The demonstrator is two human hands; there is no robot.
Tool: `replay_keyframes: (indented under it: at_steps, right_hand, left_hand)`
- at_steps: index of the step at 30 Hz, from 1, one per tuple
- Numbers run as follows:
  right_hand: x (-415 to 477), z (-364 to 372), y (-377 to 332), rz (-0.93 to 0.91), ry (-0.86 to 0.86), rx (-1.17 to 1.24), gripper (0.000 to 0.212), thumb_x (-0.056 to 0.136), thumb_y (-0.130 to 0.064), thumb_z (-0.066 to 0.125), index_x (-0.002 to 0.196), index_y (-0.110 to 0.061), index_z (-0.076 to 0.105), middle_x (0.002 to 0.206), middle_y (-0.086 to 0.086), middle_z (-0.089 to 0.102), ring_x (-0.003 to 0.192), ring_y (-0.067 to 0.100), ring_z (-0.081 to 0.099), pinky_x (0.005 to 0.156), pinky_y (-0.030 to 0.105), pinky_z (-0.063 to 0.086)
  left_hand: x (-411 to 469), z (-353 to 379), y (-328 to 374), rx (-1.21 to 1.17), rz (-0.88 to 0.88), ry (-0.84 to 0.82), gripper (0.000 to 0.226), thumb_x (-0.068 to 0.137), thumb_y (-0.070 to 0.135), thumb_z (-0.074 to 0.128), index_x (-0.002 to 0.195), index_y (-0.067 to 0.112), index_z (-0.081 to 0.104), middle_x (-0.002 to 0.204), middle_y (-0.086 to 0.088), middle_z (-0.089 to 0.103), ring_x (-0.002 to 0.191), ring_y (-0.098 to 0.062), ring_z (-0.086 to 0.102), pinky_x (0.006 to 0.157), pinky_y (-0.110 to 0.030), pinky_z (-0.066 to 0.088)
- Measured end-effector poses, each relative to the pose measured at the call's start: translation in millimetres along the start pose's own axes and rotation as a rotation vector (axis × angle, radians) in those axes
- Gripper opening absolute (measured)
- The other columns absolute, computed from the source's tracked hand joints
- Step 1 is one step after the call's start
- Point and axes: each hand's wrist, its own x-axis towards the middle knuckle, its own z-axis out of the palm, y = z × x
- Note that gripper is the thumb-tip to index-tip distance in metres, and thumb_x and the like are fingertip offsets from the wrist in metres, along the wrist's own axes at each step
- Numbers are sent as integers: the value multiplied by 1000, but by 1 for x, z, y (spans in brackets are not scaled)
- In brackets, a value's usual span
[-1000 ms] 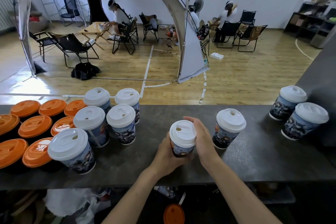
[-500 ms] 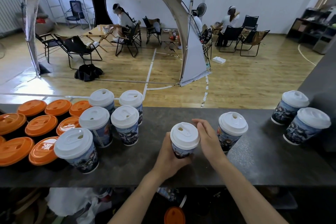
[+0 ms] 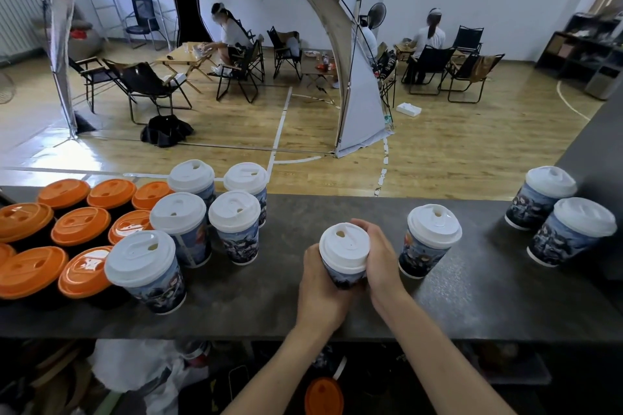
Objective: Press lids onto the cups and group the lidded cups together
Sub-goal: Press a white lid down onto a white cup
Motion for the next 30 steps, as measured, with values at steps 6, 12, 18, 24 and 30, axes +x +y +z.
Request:
replay_keyframes:
  at_steps: [6,12,18,24,30]
  right_hand:
    - [13,-20,-12,-120,-130,-245,30,109,-18,37,115,-13,66,110,-3,71,103,6,64,77,9,47]
    - [12,-16,-17,-69,-261,-178,33,110,-23,36,116,-13,67,108,4,74,96,13,65,78,16,50]
    - [5,-9,-5,-50,-86,-68,32,108,-23,38,108,-18,70,110,6,72,101,16,65,84,23,50]
    - [-1,-20,1,-76,-114,-43,30,108,-15,38,109,-22,67,113,1,70,105,10,63,88,18,49]
    - [15,-28,-17,-162,-190,-189,28,110,-18,34,116,-13,61,110,3,74,105,16,69,92,25,53]
  left_hand:
    - [18,-17,-7,54,0,-192,82,61,22,95,129,30,50,126,10,62,117,1,60,95,-26,53]
    - [28,-23,-16,45,-13,-393,91,66,23,93,143,27,46,136,7,62,129,-10,59,106,-32,52]
    - [-2,-2,1,48,60,-80,89,59,35,93,135,33,46,129,14,55,119,5,58,92,-13,49]
    - [5,-6,-3,55,86,-114,80,61,21,94,125,30,47,123,3,56,115,3,58,90,-13,47]
    - [22,-19,-12,69,65,-321,91,68,24,94,143,28,43,139,10,58,131,-5,54,107,-21,45]
